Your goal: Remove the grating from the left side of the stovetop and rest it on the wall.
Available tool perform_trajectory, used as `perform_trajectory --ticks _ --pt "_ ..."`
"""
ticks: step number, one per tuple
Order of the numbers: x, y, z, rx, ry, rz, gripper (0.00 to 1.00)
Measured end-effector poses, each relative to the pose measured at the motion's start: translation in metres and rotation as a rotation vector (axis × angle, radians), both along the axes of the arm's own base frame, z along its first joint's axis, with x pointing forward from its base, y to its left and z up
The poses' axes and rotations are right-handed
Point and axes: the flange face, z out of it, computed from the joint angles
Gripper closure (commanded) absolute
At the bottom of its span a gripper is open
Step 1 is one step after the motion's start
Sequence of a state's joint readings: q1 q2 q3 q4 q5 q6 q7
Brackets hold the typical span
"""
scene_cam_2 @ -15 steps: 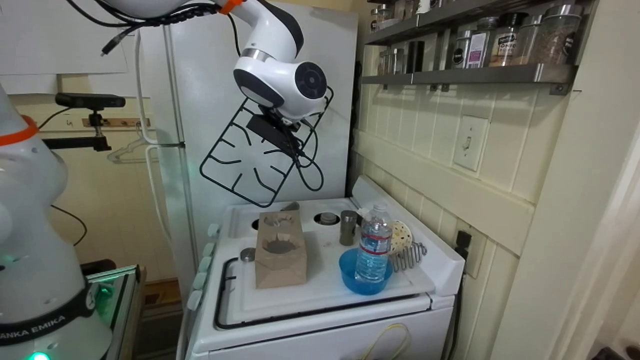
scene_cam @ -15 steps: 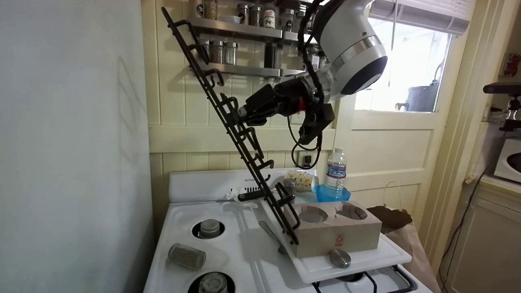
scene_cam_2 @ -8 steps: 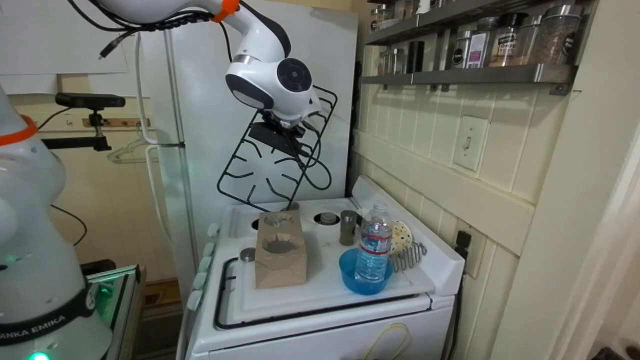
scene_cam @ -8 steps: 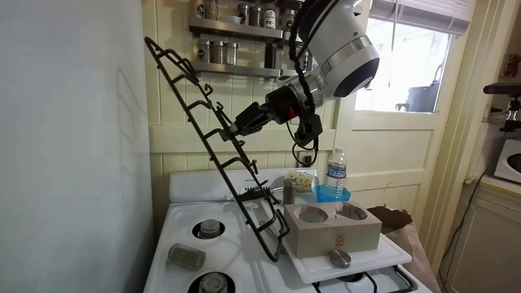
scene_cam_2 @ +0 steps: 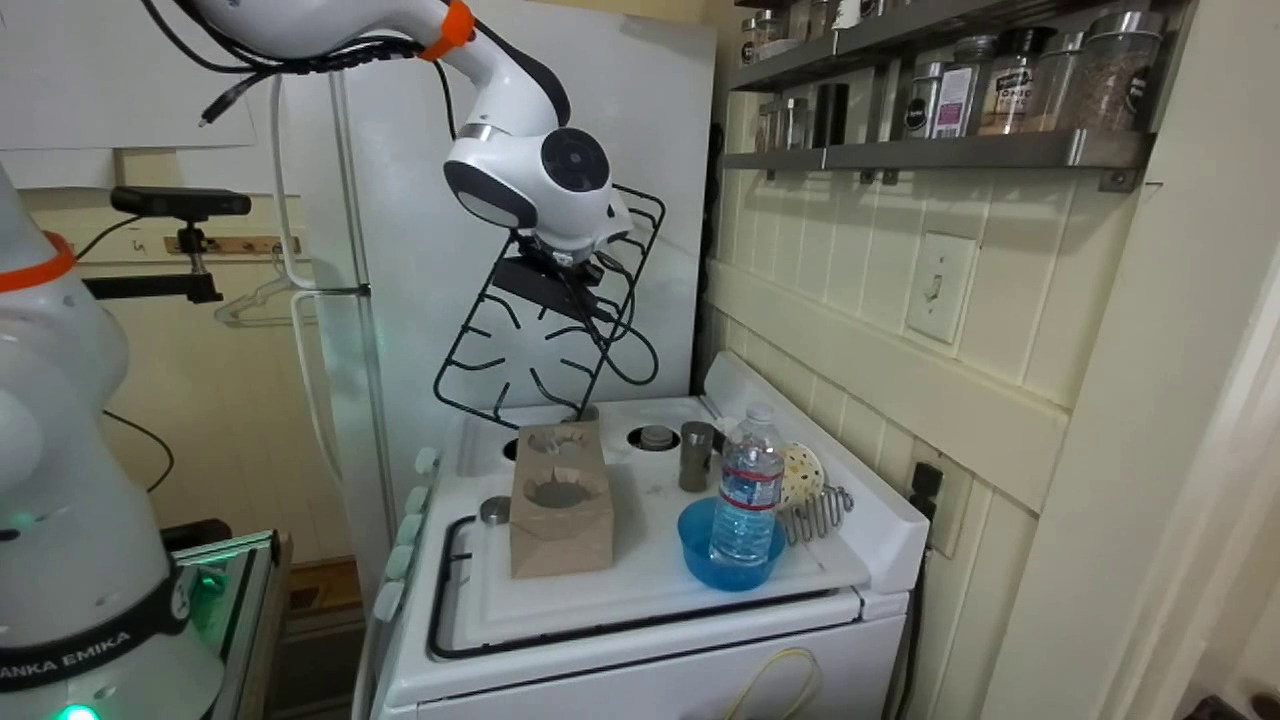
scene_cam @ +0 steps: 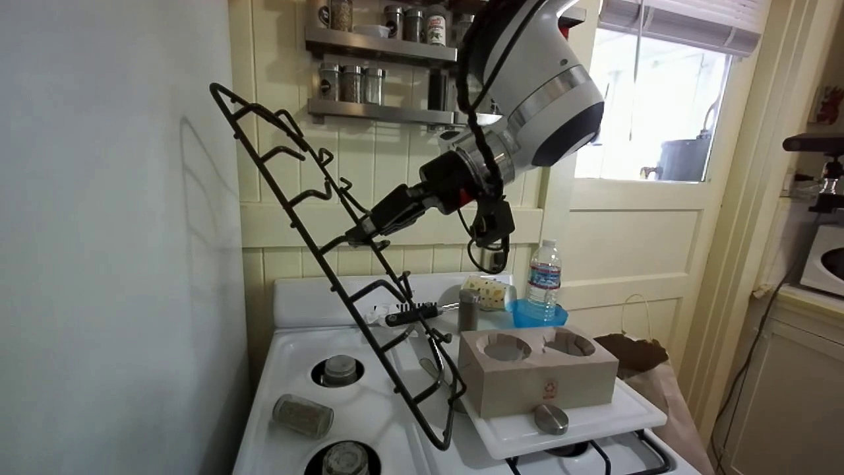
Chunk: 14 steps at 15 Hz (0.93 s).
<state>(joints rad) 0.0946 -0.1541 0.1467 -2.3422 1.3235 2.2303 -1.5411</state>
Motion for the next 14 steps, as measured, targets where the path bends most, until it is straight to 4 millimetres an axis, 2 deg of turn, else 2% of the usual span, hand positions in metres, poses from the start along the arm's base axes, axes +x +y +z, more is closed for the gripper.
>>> perform_trajectory --ticks 7,14 --pt "-0.003 0.003 -0.035 0.031 -0.195 0.265 0.98" --pt "-0.013 0.031 -0.047 0.076 -0.277 0.431 0.98"
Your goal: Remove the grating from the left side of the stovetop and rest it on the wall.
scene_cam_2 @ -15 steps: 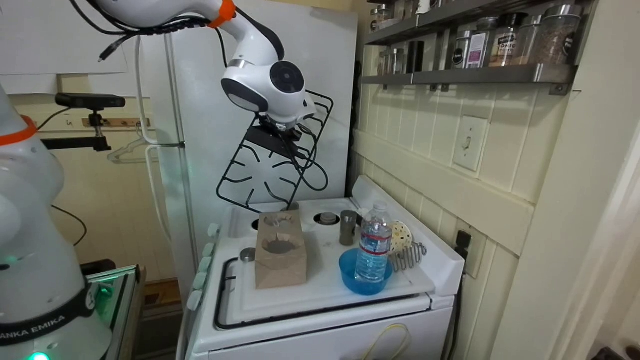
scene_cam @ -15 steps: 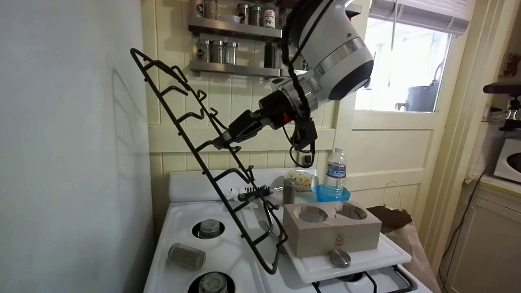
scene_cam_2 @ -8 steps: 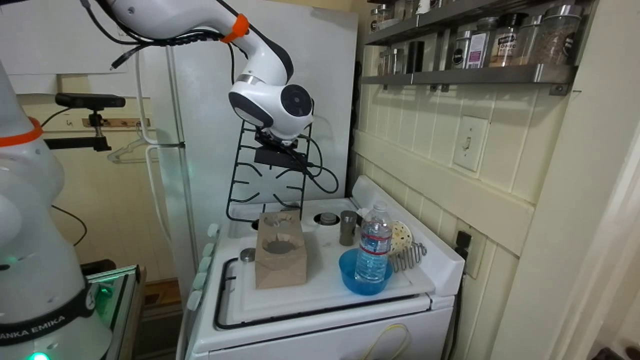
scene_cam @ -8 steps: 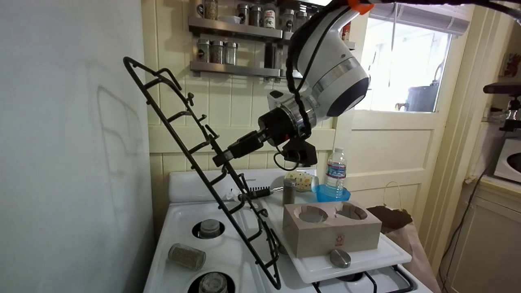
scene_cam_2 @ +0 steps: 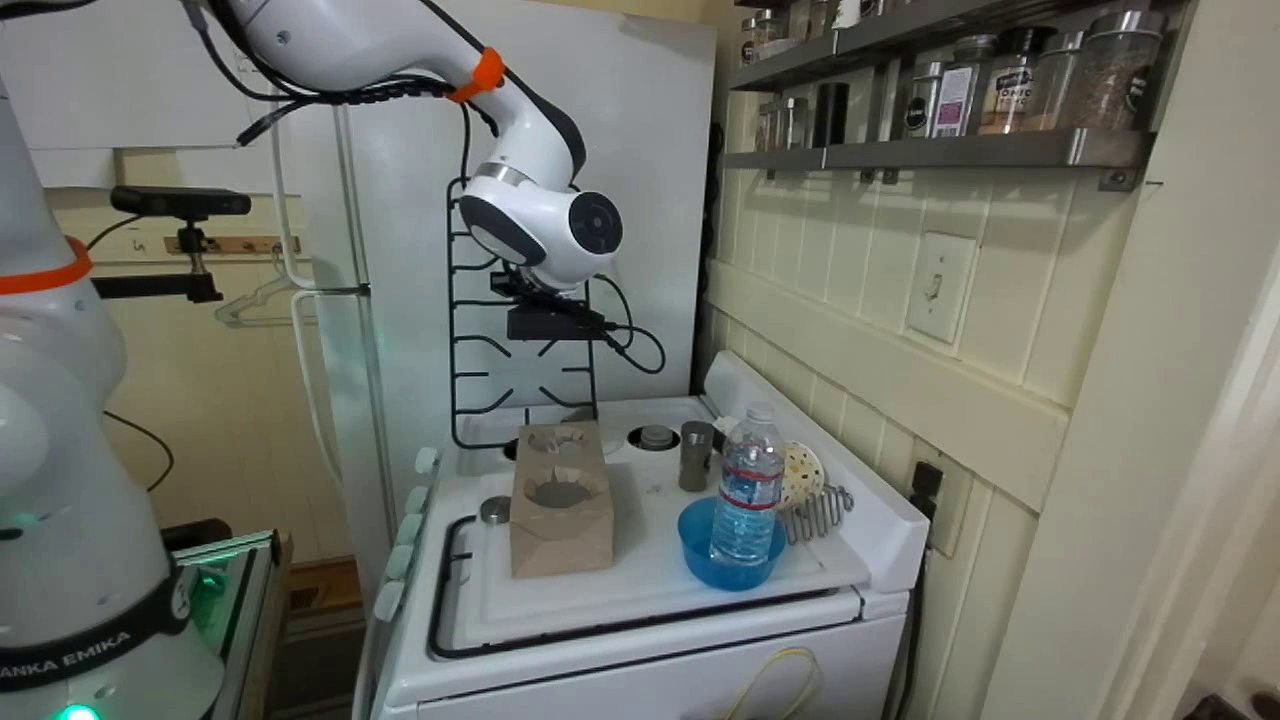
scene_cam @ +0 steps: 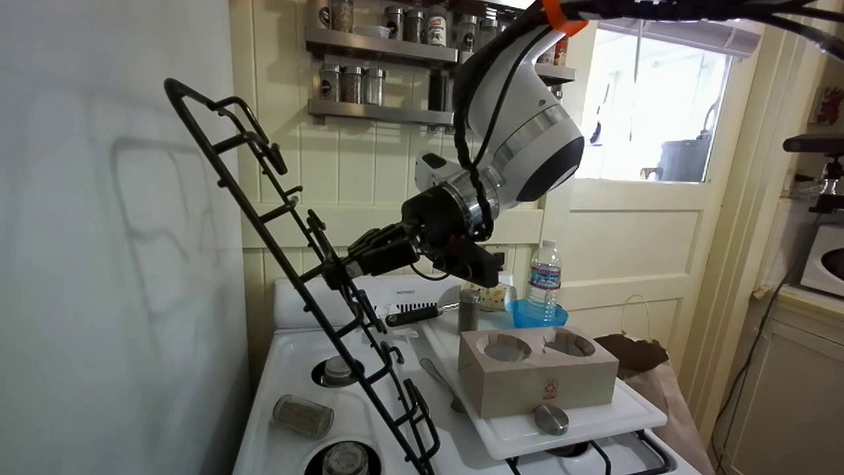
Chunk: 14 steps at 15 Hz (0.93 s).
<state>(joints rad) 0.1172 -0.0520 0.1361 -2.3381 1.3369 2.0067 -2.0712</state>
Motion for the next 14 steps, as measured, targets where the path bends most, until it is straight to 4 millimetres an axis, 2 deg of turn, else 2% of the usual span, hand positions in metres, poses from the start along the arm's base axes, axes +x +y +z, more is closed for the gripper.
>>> perform_trajectory --ticks 6,14 --pt "-0.003 0.018 -0.018 -0.079 -0.015 0.013 0.98" --pt "0.005 0.031 -0.035 -0.090 0.005 0.020 0.98"
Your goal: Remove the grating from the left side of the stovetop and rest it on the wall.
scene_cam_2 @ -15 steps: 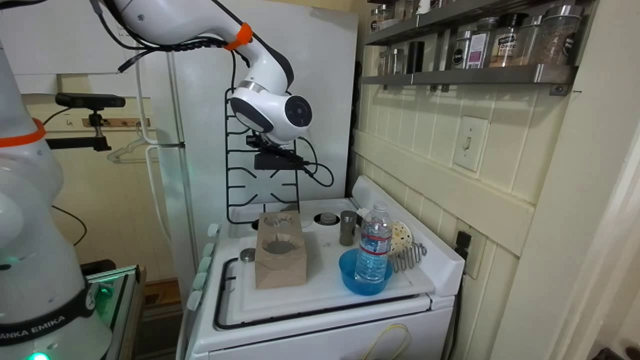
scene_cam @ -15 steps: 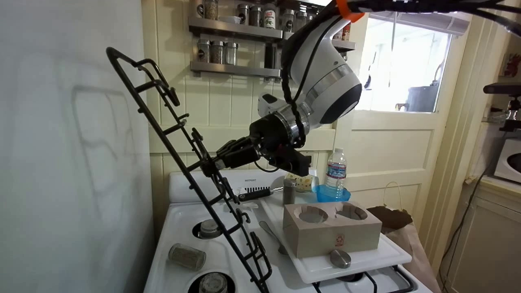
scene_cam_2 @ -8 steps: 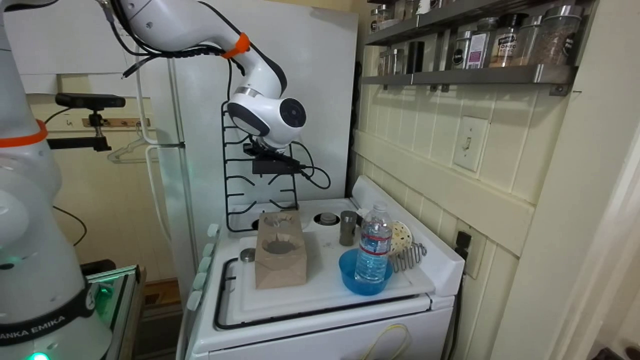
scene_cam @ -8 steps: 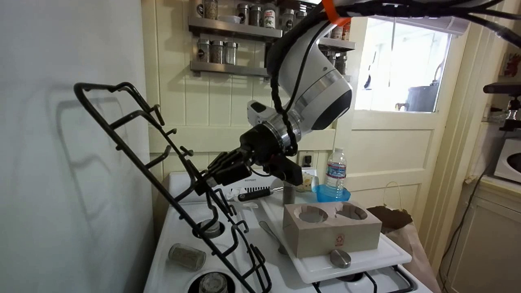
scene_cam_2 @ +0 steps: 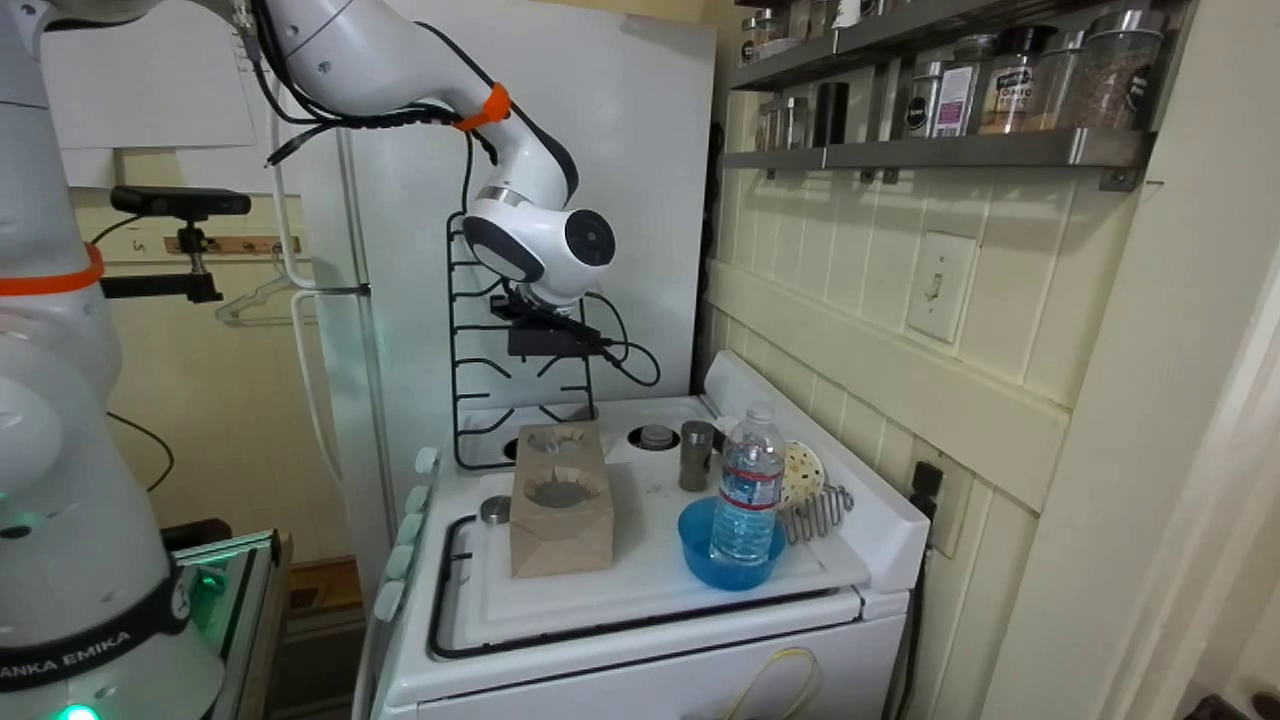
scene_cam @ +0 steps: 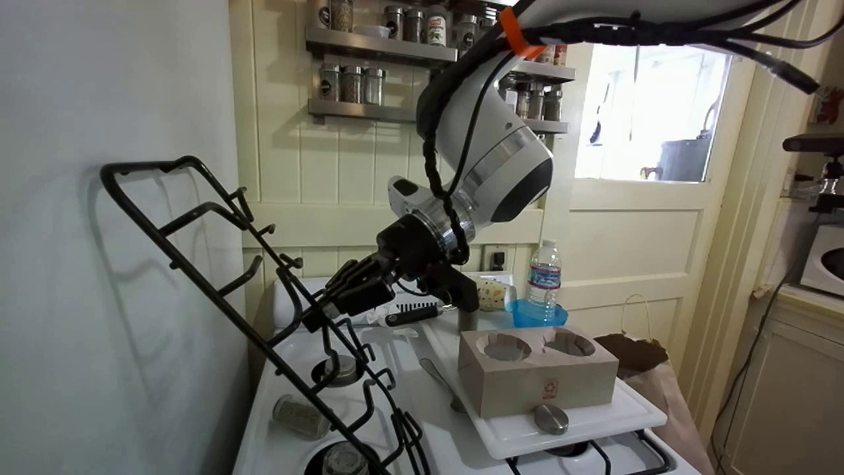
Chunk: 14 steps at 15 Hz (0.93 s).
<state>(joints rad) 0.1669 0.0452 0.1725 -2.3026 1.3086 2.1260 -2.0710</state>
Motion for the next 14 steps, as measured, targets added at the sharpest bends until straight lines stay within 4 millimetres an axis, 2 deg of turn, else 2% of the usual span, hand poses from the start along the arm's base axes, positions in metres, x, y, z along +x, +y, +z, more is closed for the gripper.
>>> perform_trajectory --ticks 8,9,10,14 --pt "0.018 0.002 -0.016 0.006 0.025 -0.004 0.98" --pt "0.020 0.002 -0.016 0.007 0.023 -0.004 0.79" --pt "0.021 0.002 -0.016 0.007 0.022 -0.003 0.65" --pt "0.028 0.008 -0.005 0.026 0.016 0.012 0.38"
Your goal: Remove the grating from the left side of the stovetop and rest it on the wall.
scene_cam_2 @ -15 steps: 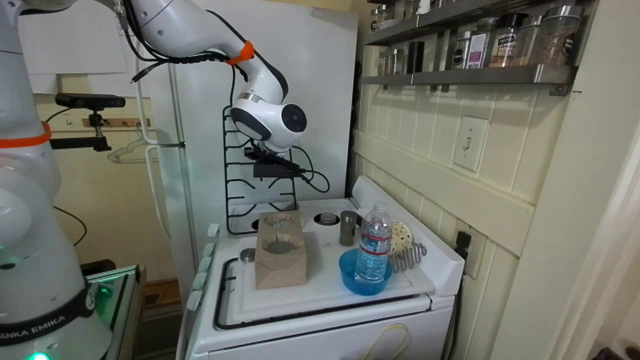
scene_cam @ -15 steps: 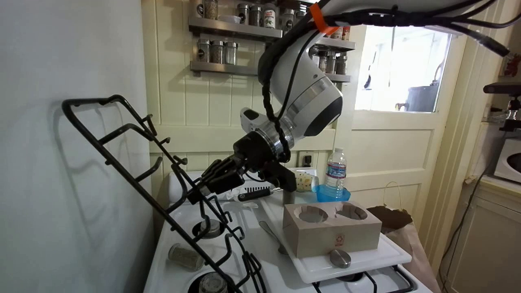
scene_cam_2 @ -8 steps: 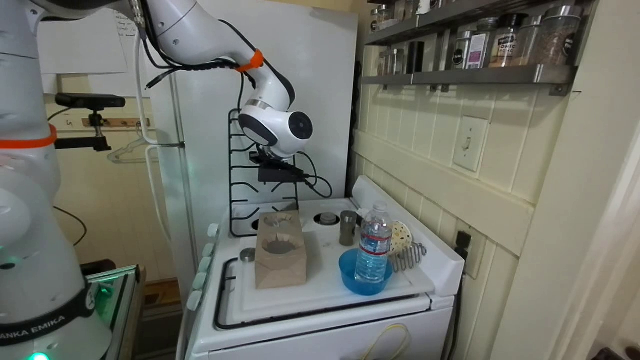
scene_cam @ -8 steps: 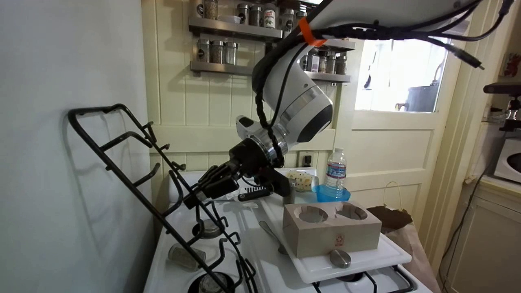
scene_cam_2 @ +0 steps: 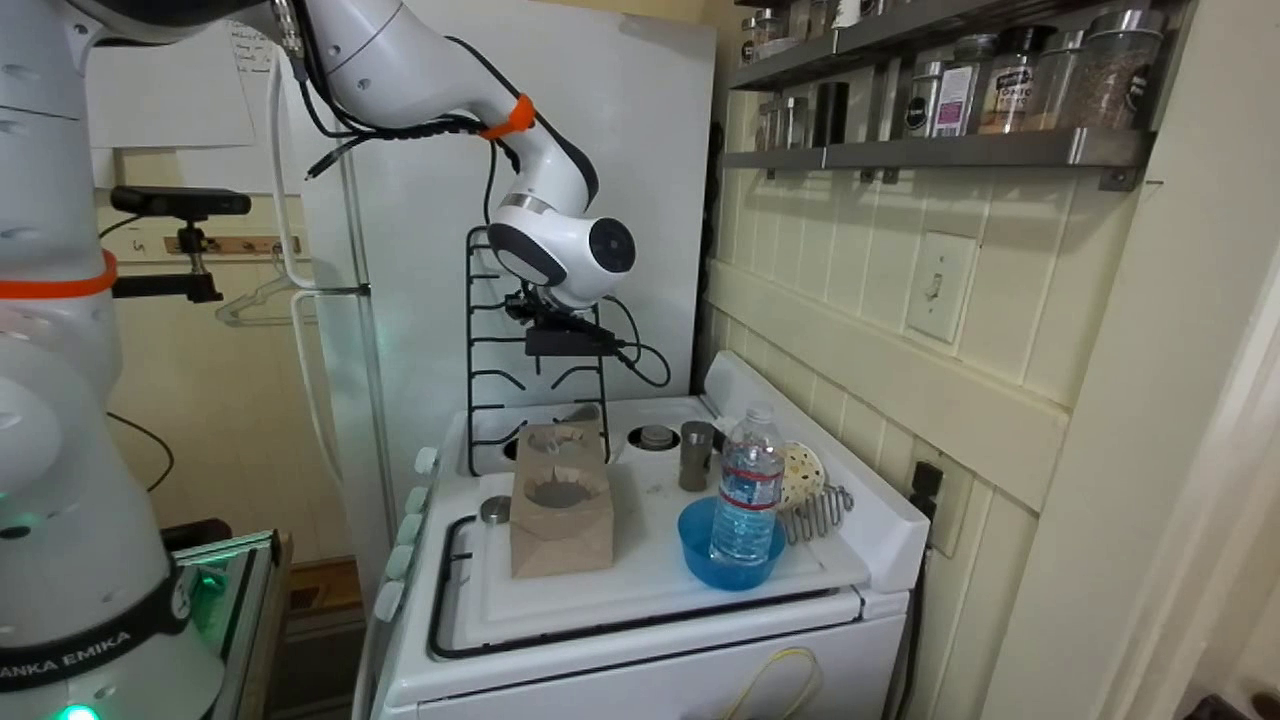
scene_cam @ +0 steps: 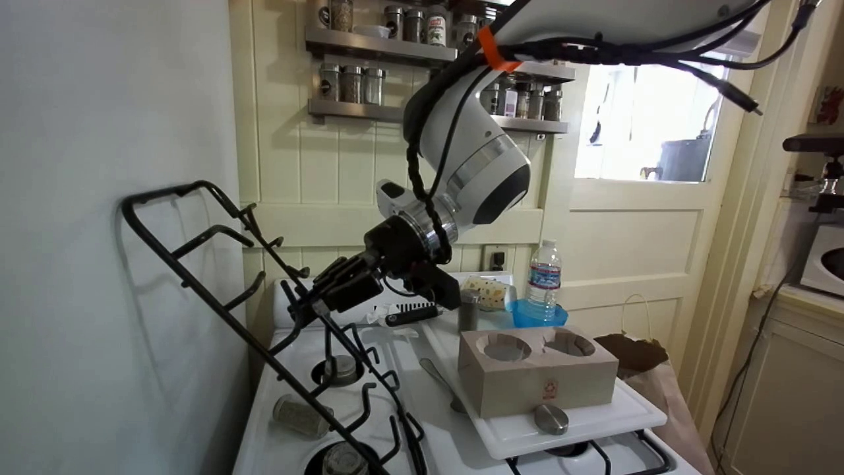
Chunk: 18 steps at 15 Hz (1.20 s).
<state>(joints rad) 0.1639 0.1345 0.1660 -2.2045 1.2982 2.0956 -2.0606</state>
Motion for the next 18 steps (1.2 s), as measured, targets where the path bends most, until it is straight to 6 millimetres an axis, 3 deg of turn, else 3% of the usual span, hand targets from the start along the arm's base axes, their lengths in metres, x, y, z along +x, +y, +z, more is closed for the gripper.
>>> perform_trajectory --ticks 5,9,18 --pt "0.004 0.008 0.012 0.020 0.004 0.028 0.01" --pt "0.003 0.005 0.018 -0.017 0.071 0.000 0.00" --pt "-0.005 -0.024 0.076 -0.150 0.149 -0.214 0.00"
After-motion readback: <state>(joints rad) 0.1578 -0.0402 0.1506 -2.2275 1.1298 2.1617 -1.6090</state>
